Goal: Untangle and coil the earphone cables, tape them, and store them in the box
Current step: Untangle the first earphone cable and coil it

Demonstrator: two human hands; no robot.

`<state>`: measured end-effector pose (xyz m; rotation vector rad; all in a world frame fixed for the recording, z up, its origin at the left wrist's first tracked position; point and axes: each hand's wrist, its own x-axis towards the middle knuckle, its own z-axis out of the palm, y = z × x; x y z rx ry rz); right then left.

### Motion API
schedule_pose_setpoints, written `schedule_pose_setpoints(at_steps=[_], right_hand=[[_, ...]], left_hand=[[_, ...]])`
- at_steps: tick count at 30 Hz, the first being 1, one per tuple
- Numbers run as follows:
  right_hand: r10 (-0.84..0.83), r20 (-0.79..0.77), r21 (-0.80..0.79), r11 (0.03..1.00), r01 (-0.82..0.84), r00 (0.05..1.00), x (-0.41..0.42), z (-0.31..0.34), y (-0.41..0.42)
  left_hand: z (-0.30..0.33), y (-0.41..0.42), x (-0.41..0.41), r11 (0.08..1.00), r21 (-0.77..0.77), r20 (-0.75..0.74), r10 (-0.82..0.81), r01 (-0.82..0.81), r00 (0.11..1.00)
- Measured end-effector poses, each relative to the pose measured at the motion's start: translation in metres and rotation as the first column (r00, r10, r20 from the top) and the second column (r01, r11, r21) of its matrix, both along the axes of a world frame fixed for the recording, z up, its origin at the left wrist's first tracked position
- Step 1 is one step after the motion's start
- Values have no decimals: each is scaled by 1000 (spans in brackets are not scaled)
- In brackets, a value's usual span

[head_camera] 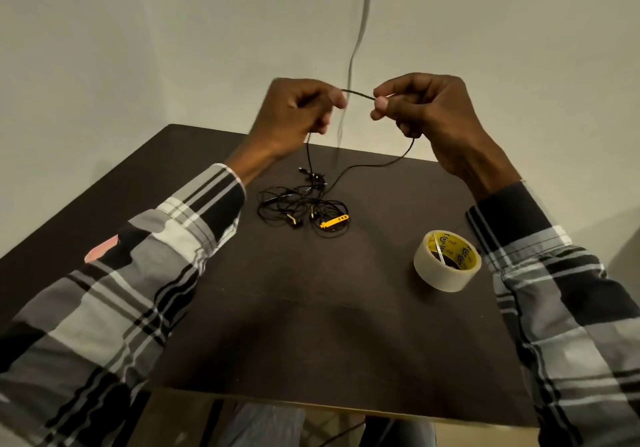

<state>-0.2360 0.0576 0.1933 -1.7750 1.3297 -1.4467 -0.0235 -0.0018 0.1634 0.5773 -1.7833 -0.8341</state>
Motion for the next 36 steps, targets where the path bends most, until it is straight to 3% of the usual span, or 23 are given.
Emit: schedule_pose_setpoints(at_steps=[5, 8, 10, 13, 16, 21, 24, 27, 32, 36], right_hand=[[-41, 56, 13, 999, 41, 998, -24, -1, 7], [-27, 201, 18, 1000, 24, 979, -34, -6, 10], [-19, 270, 20, 1000, 14, 963, -36, -10, 11], [-9, 277, 25, 1000, 2, 961, -32, -14, 9], [-2, 237, 33, 999, -6, 971, -19, -14, 8], [35, 145, 34, 999, -40, 989, 4, -7, 6], [40, 118, 23, 999, -43, 992, 10, -2, 7], [13, 100, 15, 1000, -15, 995, 0, 0, 11], [-75, 162, 52, 996, 67, 984, -32, -6, 24], [-120, 273, 80, 992, 102, 955, -46, -12, 35]], left_hand=[[-2, -22, 44, 938, 192, -263, 334, -290, 905], [-12, -37, 69, 857, 315, -279, 495, -409, 823], [-23, -46, 81, 811, 366, -205, 548, -456, 811], [-40, -50, 85, 772, 389, -8, 548, -502, 836], [-45, -36, 67, 821, 277, 80, 499, -500, 863], [-22, -3, 14, 978, 113, 109, 164, -176, 981], [-7, 13, -10, 1000, 11, 230, 2, -5, 973], [4, 16, -15, 995, 88, 56, -55, 50, 997], [17, 1, 12, 963, 231, -203, 188, -139, 961], [17, -15, 36, 907, 265, -205, 386, -328, 899]])
